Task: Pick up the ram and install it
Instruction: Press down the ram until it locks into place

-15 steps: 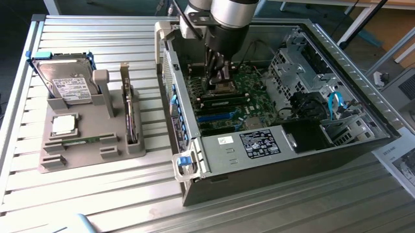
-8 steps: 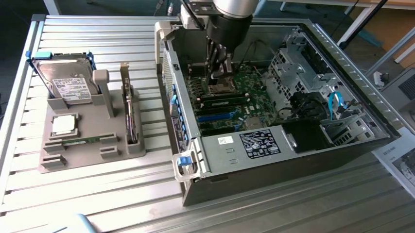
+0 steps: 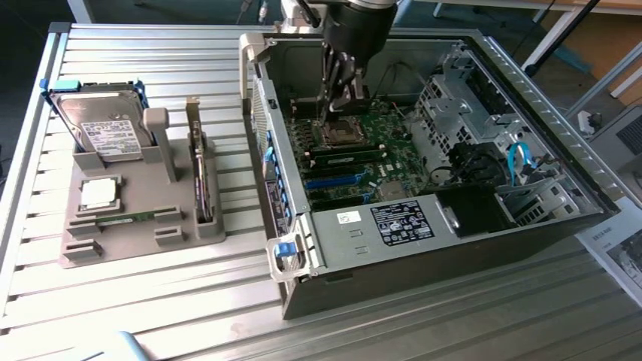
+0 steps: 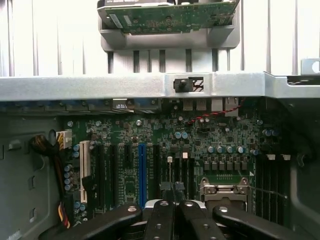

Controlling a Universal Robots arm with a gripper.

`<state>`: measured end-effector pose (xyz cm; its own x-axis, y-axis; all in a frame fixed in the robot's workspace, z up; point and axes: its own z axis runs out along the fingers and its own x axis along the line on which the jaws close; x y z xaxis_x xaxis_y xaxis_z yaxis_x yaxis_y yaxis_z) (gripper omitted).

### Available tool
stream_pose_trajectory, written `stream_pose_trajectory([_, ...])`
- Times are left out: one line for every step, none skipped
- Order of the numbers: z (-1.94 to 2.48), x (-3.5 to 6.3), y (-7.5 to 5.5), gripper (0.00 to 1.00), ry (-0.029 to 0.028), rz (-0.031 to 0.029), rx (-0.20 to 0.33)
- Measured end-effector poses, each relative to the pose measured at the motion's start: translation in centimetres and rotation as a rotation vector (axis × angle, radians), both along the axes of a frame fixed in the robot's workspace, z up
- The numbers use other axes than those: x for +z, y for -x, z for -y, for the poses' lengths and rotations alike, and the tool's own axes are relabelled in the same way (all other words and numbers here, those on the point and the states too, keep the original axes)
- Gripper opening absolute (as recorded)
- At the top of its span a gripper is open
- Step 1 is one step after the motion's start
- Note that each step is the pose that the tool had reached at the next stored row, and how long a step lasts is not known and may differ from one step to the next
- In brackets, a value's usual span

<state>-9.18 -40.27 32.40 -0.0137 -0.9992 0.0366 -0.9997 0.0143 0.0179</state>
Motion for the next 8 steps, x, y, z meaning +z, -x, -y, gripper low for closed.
stream_pose_trajectory([0.0,0.12,0.0,0.1,0.0003,0.0,0.0])
stream_pose_trajectory([0.0,0.12,0.0,0.1,0.0001,0.0,0.0])
stream_pose_trajectory([0.0,0.12,0.0,0.1,0.0001,0.0001,0.0])
stream_pose_trajectory([0.0,0.12,0.0,0.1,0.0001,0.0001,0.0])
stream_pose_trajectory([0.0,0.12,0.0,0.1,0.0002,0.0,0.0])
stream_pose_trajectory([0.0,0.13,-0.01,0.1,0.0002,0.0,0.0])
stream_pose_trajectory([0.0,0.14,-0.08,0.1,0.0005,-0.0001,0.0])
stream_pose_trajectory([0.0,0.14,-0.27,0.1,0.0004,-0.0001,0.0])
